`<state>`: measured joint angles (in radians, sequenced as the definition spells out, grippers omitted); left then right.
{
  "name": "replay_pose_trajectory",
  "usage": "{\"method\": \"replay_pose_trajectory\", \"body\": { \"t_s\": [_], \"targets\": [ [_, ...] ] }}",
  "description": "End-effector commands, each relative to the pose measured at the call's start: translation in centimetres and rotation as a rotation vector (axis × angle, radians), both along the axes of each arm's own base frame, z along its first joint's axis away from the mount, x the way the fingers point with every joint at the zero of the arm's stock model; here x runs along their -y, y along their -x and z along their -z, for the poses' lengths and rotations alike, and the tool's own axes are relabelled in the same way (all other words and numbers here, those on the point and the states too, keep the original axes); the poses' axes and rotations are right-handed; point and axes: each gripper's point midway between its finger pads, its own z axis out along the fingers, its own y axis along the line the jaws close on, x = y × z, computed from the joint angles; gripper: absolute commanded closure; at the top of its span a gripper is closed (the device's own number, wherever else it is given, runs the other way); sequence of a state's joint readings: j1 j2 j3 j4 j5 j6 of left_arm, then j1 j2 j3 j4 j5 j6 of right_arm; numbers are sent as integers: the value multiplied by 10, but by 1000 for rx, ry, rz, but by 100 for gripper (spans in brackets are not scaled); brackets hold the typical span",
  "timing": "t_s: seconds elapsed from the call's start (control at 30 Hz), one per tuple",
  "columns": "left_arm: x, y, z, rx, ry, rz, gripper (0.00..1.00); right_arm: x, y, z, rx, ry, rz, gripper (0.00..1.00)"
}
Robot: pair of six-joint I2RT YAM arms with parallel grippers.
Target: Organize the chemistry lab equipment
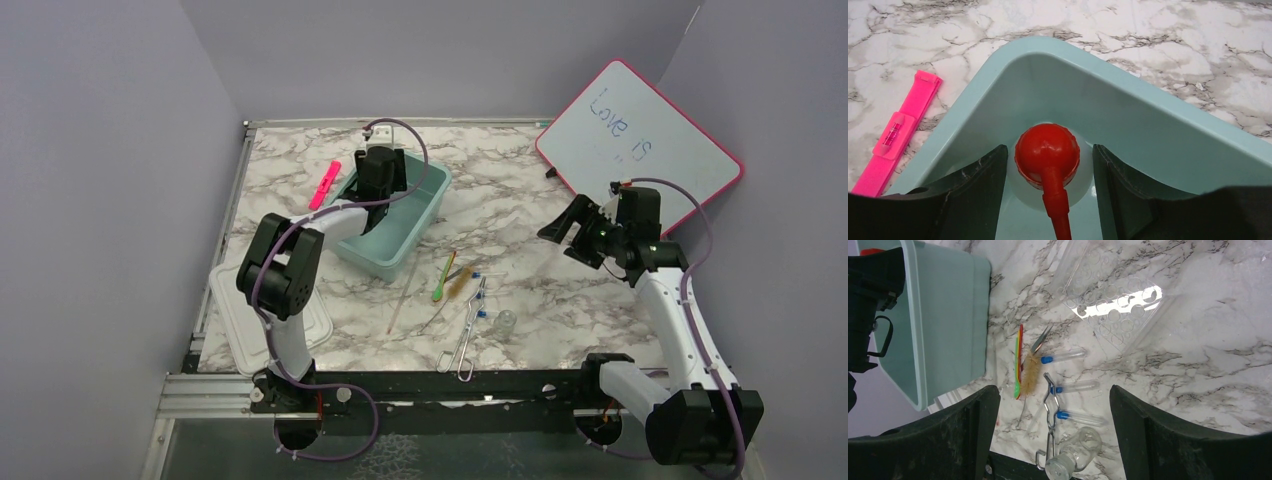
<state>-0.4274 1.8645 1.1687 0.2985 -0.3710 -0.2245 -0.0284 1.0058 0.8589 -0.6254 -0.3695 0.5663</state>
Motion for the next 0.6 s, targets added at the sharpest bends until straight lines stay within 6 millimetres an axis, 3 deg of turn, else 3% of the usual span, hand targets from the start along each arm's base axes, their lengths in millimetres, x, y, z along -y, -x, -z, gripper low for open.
{"method": "replay_pose_trajectory", "body": {
  "t_s": [0.0, 0.33, 0.57],
  "targets": [
    [-1, 4, -15, 44, 8, -9, 32, -1, 0, -5, 34, -4, -19, 14],
    [-2, 12, -69, 86, 34, 3, 21, -1, 4, -12, 50, -1, -19, 14],
    [2, 36, -129, 107, 110, 57, 18, 11, 6, -12, 65, 73, 5, 14]
  ]
}}
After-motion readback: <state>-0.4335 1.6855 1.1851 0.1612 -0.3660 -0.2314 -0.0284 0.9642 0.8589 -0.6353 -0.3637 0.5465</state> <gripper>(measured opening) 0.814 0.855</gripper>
